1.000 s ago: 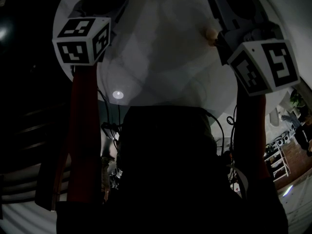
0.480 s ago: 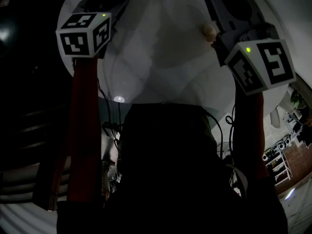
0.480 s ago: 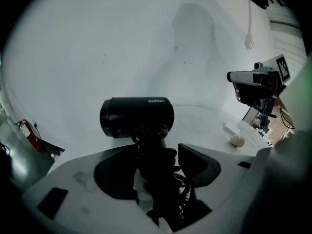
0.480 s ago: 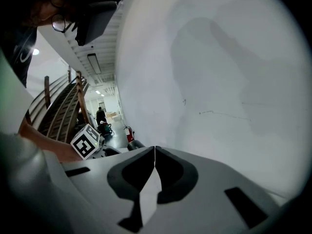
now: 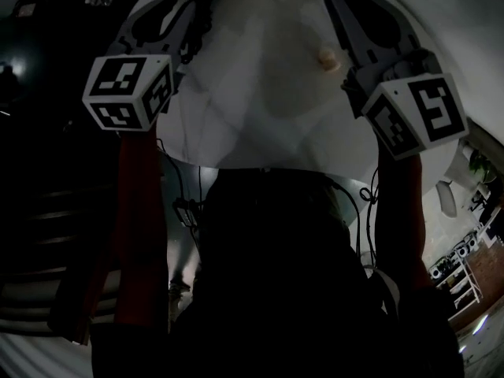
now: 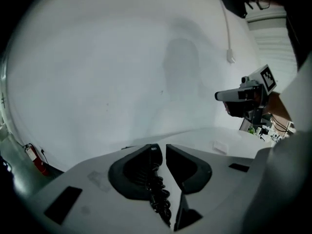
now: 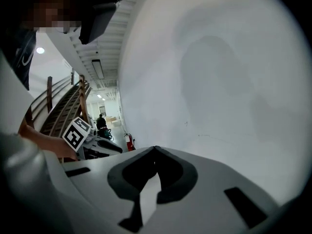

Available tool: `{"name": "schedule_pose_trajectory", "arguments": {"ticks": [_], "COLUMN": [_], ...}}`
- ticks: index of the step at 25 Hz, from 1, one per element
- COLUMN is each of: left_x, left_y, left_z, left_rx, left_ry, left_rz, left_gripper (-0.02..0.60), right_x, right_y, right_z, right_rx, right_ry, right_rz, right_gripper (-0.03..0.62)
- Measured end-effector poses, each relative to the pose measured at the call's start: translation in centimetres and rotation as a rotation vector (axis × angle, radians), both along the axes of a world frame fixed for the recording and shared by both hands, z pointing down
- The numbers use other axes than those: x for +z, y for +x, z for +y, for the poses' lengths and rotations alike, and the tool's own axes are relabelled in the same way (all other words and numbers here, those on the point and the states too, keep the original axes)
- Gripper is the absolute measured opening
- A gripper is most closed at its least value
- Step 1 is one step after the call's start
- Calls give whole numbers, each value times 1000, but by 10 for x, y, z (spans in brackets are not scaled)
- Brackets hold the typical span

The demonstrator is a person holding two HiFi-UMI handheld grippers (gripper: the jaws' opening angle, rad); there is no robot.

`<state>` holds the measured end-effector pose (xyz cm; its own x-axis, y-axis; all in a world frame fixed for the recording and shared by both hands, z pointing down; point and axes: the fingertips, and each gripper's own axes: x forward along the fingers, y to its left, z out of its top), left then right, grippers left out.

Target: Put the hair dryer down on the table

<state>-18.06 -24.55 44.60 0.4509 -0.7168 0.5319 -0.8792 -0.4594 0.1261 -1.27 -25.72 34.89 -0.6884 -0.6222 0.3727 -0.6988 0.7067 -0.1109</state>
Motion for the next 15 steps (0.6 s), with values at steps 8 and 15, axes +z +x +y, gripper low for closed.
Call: {"name": "schedule_pose_trajectory", "arguments": {"ticks": [8,15], "left_x": [-145,-218], "left_y": [4,-6], "left_z": [52,104], "left_rx": [78,116], "left_ry": [228,328], "left_rz": [59,73], "left_gripper": [48,48], "right_x": [-95,-158], "right_y": [15,30], "right_z": [37,82], "right_rx": [14,49], "right_ry": [130,199], "right_rz": [-31,-61], "right_gripper": [8,8]}}
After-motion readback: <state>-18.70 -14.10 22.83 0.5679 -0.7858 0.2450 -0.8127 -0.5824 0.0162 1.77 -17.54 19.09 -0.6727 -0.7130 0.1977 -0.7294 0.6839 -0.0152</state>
